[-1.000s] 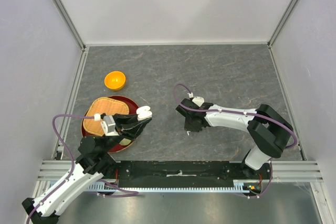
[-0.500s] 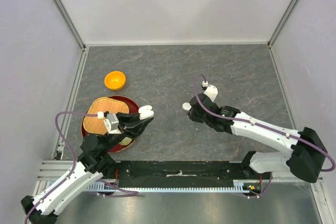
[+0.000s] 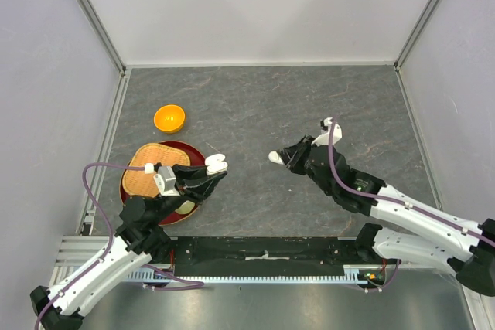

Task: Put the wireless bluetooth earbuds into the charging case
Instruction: Pick up the earbud from the center of the board, then place the earbud in the charging case.

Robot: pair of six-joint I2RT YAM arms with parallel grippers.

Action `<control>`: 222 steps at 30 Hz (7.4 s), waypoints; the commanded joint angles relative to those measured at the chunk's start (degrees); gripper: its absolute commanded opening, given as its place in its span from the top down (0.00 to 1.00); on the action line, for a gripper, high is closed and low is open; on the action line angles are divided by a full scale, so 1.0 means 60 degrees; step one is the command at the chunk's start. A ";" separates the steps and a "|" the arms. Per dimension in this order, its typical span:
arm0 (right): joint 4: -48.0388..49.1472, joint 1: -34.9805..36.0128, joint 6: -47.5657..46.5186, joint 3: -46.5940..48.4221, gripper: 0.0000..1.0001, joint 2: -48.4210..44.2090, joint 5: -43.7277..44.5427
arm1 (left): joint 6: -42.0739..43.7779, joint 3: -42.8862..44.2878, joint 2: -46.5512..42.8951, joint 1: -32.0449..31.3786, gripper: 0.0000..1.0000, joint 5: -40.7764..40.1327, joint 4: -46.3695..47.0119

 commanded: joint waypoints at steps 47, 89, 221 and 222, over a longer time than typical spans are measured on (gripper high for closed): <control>0.6831 0.4107 -0.4351 0.1466 1.00 0.1859 -0.0207 | 0.0066 -0.0107 0.1485 -0.0018 0.98 0.1184 0.2457; 0.6830 0.4385 -0.4806 0.1540 1.00 0.2505 0.0966 | -0.0198 -0.0092 0.1383 -0.0018 0.98 0.1389 0.2442; 0.6918 0.4429 -0.4674 0.1672 1.00 0.2636 0.1098 | -0.0110 -0.0268 0.1163 -0.0003 0.98 0.1302 0.3174; 0.6933 0.4415 -0.4601 0.1643 1.00 0.2651 0.1083 | -0.0081 -0.0239 0.1134 -0.0003 0.98 0.1316 0.3174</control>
